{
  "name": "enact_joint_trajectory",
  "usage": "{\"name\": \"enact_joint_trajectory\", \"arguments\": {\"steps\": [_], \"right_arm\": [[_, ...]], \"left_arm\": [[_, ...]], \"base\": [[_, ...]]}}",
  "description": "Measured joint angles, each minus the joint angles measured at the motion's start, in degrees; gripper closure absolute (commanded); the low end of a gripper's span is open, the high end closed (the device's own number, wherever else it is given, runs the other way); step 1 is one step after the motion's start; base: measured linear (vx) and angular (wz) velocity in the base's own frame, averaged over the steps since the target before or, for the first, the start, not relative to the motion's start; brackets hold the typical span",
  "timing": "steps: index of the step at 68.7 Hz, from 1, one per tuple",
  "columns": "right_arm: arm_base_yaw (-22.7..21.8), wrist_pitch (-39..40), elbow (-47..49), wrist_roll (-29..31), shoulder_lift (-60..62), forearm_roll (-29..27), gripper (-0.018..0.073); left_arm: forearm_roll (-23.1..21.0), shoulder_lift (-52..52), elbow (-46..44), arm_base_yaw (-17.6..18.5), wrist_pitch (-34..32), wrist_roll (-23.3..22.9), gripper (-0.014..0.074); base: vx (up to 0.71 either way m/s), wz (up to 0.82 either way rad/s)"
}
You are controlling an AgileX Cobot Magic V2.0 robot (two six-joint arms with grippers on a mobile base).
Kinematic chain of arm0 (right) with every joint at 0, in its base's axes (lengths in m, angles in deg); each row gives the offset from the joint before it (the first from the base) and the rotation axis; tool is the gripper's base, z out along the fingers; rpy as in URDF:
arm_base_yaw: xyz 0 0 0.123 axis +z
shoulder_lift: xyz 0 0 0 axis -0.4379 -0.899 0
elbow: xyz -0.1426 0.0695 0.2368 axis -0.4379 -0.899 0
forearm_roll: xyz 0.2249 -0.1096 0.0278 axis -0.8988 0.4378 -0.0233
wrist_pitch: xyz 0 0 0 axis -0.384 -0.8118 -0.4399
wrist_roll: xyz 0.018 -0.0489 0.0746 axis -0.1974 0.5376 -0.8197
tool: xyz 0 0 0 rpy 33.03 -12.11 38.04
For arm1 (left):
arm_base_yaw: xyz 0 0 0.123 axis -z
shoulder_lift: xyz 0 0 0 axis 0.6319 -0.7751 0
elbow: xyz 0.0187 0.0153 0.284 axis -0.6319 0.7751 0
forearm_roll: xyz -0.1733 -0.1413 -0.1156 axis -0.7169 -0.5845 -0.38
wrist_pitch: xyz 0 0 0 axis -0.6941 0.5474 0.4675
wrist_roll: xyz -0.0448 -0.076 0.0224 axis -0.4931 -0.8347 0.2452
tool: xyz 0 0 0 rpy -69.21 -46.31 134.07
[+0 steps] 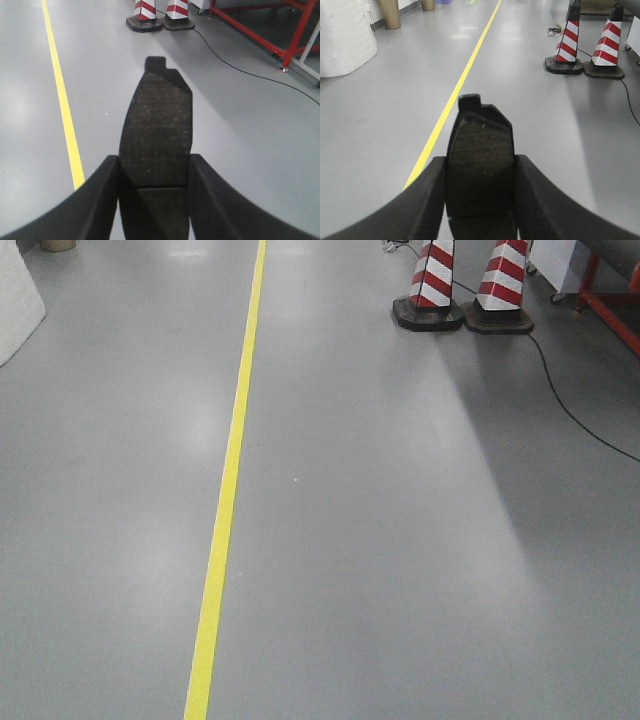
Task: Move and align brake pads A on conveyor
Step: 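Drive along the yellow floor line past the striped cones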
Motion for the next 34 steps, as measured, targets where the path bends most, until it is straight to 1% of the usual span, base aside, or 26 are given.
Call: {"name": "enact_joint_trajectory", "arguments": {"steps": [34], "right_arm": [[0.0, 0.0, 0.0, 0.0, 0.0, 0.0, 0.0528]], "left_arm": [[0.0, 0.0, 0.0, 0.0, 0.1, 0.0, 0.0513]], "base": [[0.5, 0.0]]}}
